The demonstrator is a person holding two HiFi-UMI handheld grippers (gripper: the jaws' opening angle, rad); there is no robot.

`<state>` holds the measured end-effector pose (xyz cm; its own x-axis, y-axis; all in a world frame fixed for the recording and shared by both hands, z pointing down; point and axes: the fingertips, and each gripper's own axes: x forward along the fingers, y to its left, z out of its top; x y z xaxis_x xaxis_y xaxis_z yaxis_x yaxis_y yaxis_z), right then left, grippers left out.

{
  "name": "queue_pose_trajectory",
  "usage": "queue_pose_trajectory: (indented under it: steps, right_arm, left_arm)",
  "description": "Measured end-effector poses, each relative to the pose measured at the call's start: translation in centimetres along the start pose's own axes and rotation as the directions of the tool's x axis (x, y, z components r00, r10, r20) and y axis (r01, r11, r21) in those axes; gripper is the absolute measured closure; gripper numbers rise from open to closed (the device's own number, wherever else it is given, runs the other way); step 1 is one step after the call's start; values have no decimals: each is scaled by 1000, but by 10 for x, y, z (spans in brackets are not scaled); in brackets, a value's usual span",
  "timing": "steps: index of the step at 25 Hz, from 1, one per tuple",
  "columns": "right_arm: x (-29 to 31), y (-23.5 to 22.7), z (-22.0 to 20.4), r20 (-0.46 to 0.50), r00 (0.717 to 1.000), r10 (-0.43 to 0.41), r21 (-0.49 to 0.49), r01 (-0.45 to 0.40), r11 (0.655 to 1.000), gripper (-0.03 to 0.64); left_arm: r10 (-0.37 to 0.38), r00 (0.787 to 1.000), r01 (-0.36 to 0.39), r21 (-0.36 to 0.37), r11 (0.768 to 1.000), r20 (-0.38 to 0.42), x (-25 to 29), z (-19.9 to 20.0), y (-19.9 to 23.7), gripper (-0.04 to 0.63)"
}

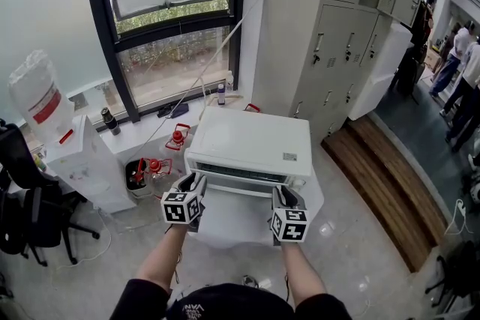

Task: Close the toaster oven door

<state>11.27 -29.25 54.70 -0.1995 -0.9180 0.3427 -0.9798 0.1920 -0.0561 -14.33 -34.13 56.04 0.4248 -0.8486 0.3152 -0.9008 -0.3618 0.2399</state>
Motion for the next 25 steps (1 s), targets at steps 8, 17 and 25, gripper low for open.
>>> queue_pose_trajectory:
  steps: [8, 17, 25]
  right_arm:
    - [8, -4, 6, 5, 1000, -10, 1, 10, 1000, 531]
    - [17, -8, 12, 5, 1000, -14, -10, 14, 1000, 532]
    - [21, -10, 14, 10, 1000, -9, -12, 9, 1000, 531]
  left_arm:
    - [-7, 1000, 8, -10, 1000, 7, 9, 7, 1, 445]
    - [-6, 1000, 7, -15, 1000, 14, 18, 12, 3, 445]
    - [-1, 1000, 1, -15, 1000, 24, 22, 15, 4, 446]
